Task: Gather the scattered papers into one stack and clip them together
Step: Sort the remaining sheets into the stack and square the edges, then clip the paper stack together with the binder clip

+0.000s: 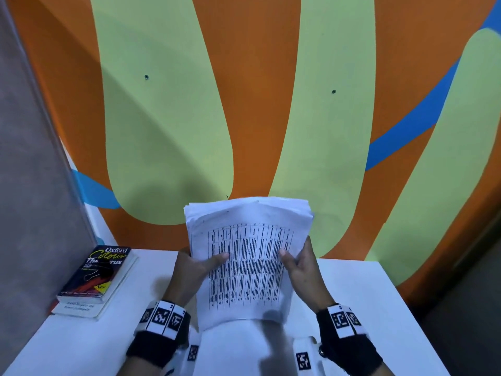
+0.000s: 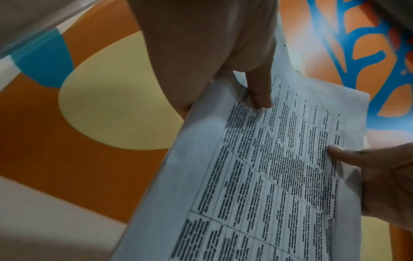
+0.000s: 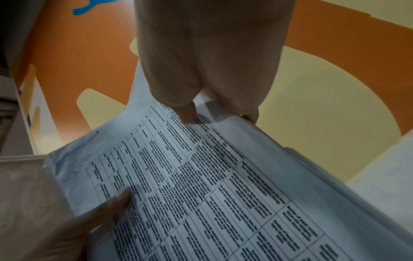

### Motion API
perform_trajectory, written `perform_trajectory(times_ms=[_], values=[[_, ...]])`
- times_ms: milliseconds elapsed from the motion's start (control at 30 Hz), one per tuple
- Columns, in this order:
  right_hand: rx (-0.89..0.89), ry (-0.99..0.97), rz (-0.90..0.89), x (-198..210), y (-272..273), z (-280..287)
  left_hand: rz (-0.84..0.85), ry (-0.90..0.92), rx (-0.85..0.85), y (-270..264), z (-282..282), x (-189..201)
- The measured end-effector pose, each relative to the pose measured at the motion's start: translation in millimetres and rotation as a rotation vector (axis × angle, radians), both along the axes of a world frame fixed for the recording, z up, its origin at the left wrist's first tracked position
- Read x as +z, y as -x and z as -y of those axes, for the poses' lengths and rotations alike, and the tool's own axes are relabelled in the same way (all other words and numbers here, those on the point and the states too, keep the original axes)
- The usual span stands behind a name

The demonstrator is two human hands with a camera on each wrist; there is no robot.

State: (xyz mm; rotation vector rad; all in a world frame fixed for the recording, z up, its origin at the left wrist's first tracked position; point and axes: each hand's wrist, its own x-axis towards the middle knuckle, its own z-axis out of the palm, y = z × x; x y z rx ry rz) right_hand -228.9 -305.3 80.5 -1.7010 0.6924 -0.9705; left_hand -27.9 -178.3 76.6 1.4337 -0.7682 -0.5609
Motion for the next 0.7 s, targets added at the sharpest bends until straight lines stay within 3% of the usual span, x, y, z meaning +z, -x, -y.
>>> perform_trajectory(times_ms=[167,300,500,600,700], values=[[-0.052,0.003,-0.049,-13.9,-5.4,-5.1,-0.020,-0.094,0.020,3.7,-3.0,-22.6],[-0.060,0.051,0.006,6.9,-25.2,-5.9,0.054,-0.094,0.082,-9.0,-15.3,-8.0],[0.090,0.084,-0.059,17.2,-103.0,-16.6,0.253,-0.054,0.407,-44.9,-76.7,38.0],[0.179,0.047,-0.194,-4.1,-158.9,-34.8,0.422,-0.092,0.589,-56.4,-115.8,72.0],[0.342,0.176,-0.378,-32.6,-209.9,-66.4,0.509,-0.106,0.761,-72.9,-148.5,92.8]])
